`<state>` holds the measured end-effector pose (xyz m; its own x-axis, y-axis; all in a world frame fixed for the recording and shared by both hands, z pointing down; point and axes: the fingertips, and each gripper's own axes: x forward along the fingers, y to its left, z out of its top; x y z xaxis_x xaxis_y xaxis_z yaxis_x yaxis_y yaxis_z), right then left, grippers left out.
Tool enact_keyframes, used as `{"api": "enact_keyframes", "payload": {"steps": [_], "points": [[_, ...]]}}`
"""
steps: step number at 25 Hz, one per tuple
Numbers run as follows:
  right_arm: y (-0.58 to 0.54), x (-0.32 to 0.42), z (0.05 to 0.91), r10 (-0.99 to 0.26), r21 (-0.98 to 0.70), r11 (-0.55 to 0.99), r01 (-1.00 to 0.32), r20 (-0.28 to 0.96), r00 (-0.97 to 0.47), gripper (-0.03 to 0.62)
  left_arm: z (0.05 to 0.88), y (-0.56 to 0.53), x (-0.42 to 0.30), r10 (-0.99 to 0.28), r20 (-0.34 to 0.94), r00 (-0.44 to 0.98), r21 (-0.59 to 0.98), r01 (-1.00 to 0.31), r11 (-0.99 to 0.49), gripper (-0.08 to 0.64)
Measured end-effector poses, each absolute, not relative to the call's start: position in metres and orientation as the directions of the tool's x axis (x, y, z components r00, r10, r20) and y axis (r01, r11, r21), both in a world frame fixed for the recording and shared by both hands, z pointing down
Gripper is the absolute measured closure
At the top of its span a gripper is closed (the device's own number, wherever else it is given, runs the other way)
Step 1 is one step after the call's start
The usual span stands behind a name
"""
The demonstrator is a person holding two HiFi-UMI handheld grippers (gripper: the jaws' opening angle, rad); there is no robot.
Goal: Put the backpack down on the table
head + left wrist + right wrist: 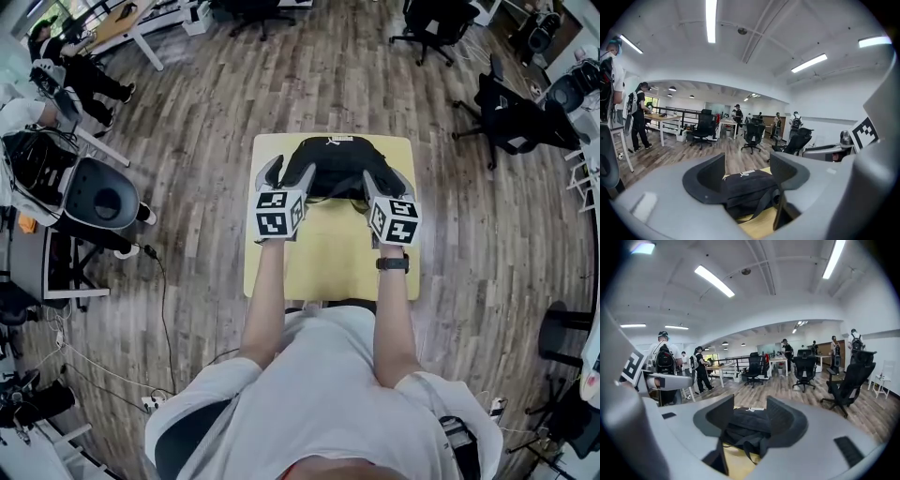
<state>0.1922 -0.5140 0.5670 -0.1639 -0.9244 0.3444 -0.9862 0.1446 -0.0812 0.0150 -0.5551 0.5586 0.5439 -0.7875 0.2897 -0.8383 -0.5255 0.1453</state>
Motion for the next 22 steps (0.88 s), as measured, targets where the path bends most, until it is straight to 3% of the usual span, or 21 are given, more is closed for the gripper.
{"api": "enact_keyframes", "payload": {"steps": [13,22], "points": [[-0.506,0.185,0.466,-0.984,0.024,0.124,-0.992,0.133,-0.120,0.506,0.479,-0.552,0.009,-0.848,0.137,0.511,0.067,-0.859,-0.507,0.387],[-0.485,0.186,0.415,-0.999,0.089,0.042,-0.995,-0.002,-0.042,0.555,0.453,-0.538,0.004,-0.859,0.072,0.507,0.038,-0.862,-0.506,0.480]]}}
